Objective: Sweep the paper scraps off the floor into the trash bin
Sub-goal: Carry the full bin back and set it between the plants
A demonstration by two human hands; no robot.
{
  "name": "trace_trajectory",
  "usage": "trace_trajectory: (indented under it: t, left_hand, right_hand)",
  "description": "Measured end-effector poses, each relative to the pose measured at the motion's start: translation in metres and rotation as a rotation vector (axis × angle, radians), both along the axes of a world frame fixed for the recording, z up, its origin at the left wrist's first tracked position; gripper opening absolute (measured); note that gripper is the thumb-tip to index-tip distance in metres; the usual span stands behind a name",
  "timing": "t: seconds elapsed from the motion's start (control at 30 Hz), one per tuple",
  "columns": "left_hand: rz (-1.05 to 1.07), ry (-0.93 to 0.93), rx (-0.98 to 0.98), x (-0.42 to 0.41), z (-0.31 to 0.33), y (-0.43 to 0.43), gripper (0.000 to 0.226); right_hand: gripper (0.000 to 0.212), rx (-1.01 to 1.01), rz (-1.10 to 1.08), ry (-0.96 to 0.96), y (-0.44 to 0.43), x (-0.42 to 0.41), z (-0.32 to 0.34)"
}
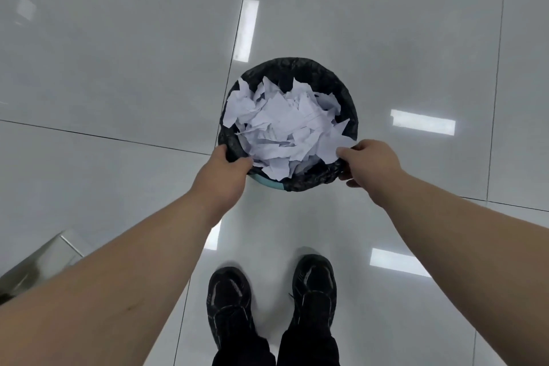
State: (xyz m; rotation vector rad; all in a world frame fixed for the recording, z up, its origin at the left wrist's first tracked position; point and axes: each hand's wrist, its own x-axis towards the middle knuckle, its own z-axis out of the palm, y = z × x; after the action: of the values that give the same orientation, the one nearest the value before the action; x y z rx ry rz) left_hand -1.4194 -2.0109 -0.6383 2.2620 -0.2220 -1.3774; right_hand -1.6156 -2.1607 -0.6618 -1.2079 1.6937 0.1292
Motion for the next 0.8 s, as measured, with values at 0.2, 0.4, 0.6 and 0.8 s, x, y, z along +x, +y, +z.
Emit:
trace_trajectory:
  t: [0.2,0.4,0.6,0.8]
  left_hand:
    - [0.15,0.076,-0.075,-0.006,-0.024,-0.012,0.027]
    - [0.426,0.124,-0.143,0.007,0.008,-0.008,0.031]
    - [0.532,0.054,-0.198,0.041,0.124,-0.009,0.034]
    - [0.55,-0.008,-0.3,0.077,0.302,0.0,0.033]
  right_hand:
    - [0.006,0.068,-0.082,0.023,-0.005,0.016,-0.02]
    - [0.018,0.142,-0.138,-0.141,-0.005,0.042,0.021]
    - [0.021,0.144,-0.025,-0.278,-0.021,0.075,0.142]
    - [0.021,0.11,0.118,-0.392,-0.031,0.107,0.318]
